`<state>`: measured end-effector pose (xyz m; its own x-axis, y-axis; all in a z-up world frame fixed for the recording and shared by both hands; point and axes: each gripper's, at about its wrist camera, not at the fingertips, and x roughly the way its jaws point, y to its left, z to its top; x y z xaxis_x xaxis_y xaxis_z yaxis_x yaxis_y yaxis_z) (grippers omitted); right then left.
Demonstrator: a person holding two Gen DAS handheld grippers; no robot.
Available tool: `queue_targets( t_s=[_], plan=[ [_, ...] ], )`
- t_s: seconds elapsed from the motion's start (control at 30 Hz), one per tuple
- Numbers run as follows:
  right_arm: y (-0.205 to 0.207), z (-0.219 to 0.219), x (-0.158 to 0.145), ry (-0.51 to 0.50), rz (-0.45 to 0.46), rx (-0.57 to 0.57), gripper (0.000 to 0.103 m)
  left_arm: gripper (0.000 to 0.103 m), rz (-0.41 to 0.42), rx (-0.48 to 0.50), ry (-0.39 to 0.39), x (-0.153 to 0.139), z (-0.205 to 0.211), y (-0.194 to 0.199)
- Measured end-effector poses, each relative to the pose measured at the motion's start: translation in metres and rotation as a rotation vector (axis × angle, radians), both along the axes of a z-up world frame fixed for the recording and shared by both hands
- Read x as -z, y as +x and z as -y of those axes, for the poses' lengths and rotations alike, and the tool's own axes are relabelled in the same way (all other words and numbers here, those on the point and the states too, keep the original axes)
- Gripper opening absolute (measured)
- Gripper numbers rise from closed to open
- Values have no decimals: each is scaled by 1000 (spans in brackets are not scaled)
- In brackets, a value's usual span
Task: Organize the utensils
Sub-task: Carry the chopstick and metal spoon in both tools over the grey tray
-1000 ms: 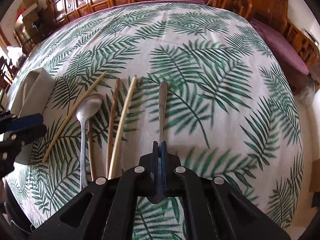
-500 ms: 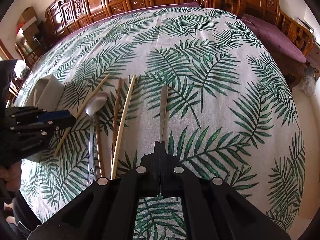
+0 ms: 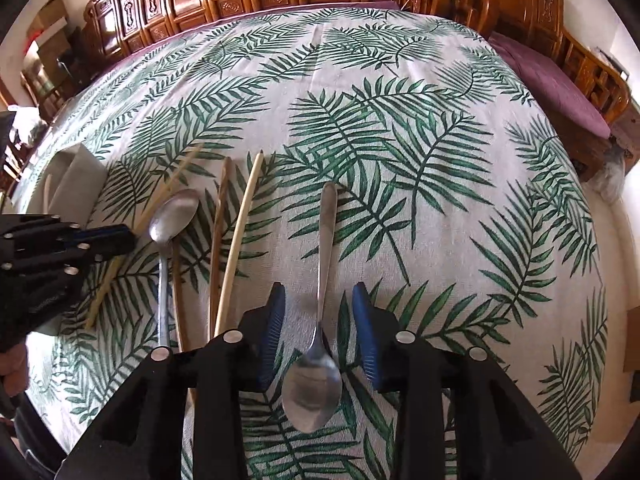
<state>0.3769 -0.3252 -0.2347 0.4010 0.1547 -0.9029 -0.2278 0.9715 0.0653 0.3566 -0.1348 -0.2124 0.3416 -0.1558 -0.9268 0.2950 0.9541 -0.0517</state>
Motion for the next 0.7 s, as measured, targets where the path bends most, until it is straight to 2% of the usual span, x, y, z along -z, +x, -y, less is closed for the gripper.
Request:
queue_targets(
  t_s=[0.17, 0.2, 0.43, 0.7],
  plan=[
    [-1, 1, 2, -45, 21, 2, 17, 4, 30, -17, -57, -19, -12, -12],
    [-1, 2, 1, -52, 19, 9, 4, 4, 40, -17, -66, -25, -14, -16],
    [-6, 6, 0, -20, -25, 39, 3, 4, 117, -13, -118, -69, -28, -45],
    [-35, 0, -25, 14, 12, 45, 3, 4, 188, -18, -125, -100, -54, -70]
  ],
)
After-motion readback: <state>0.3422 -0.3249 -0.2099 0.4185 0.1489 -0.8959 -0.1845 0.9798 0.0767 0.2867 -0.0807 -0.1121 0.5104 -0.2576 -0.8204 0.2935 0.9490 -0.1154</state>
